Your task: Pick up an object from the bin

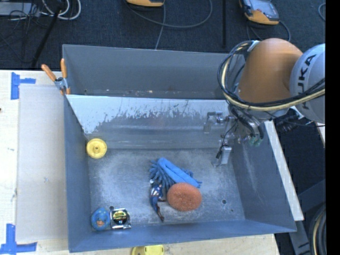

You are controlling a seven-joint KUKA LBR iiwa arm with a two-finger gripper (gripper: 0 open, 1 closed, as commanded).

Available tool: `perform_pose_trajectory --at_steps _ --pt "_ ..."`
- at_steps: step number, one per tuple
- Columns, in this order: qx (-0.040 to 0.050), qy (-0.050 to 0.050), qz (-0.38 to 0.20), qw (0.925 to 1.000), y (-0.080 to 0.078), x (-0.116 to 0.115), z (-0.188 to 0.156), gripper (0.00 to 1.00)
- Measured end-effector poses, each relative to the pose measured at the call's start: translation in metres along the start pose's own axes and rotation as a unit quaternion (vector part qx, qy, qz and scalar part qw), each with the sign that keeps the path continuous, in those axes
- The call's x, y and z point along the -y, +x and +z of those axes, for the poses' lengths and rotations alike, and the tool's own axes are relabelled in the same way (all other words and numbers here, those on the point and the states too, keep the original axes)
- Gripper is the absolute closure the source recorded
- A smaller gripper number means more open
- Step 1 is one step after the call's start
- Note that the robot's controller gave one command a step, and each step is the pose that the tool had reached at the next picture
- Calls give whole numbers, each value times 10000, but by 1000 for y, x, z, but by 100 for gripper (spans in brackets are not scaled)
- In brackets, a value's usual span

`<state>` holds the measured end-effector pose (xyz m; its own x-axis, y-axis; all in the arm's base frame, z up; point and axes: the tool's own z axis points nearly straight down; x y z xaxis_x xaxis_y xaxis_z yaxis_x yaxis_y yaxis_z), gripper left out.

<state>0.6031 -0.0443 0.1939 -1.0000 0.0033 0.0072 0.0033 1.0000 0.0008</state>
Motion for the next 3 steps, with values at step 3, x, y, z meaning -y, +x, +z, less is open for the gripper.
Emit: perform_pose_trajectory --at_steps 3 --pt "45 -3 -8 10000 15 -57 92 0"
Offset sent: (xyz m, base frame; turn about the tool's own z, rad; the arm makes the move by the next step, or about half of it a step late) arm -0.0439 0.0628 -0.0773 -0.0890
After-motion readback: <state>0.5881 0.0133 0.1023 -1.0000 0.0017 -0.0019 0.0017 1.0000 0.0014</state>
